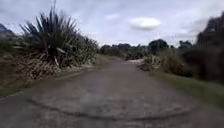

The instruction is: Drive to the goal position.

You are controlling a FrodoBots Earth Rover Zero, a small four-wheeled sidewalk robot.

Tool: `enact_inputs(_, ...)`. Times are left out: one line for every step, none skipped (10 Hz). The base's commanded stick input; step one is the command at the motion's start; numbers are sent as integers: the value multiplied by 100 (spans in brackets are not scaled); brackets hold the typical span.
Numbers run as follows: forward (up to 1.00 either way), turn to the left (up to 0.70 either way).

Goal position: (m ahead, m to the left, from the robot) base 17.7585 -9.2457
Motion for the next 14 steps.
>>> enact_inputs(70, 2)
enact_inputs(70, 2)
enact_inputs(70, 2)
enact_inputs(70, 2)
enact_inputs(70, 2)
enact_inputs(70, 2)
enact_inputs(70, 2)
enact_inputs(70, 2)
enact_inputs(70, 2)
enact_inputs(70, 2)
enact_inputs(70, 2)
enact_inputs(70, 2)
enact_inputs(70, 2)
enact_inputs(70, 2)
